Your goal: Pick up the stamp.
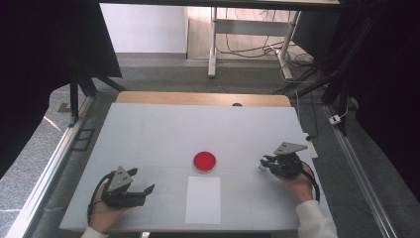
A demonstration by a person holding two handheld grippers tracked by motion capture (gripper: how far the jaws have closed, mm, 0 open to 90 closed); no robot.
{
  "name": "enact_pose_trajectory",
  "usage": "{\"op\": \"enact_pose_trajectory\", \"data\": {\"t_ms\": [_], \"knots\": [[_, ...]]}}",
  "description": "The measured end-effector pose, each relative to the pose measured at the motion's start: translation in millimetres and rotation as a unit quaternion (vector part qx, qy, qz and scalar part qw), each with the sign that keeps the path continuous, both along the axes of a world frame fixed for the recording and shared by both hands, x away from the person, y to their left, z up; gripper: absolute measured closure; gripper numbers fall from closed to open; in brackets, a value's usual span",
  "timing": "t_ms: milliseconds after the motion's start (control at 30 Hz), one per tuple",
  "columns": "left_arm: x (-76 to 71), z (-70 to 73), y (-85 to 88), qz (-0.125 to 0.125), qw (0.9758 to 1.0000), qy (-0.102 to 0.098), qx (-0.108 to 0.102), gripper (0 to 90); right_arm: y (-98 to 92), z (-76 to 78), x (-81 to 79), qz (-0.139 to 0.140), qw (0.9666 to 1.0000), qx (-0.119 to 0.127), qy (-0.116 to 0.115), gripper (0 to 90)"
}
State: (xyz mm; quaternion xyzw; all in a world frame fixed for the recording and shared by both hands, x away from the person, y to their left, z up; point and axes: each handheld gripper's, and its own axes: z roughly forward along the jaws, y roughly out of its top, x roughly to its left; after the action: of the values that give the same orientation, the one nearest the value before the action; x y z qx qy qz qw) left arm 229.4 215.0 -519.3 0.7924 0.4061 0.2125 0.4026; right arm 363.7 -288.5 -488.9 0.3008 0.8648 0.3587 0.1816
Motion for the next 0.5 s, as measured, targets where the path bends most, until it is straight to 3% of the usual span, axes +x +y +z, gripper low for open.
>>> {"op": "enact_pose_trajectory", "data": {"t_ms": [400, 500], "knots": [[0.0, -0.2, 0.2, 0.001, 1.0000, 0.000, -0.001, 17.4, -5.0, 3.8, 0.2, -0.008, 0.9996, 0.029, 0.000, 74.5], [-0.1, -0.3, 0.0, 0.002, 1.0000, 0.000, 0.000, 17.4, -6.5, 6.8, 0.0, -0.007, 0.9987, 0.050, 0.003, 74.5]]}}
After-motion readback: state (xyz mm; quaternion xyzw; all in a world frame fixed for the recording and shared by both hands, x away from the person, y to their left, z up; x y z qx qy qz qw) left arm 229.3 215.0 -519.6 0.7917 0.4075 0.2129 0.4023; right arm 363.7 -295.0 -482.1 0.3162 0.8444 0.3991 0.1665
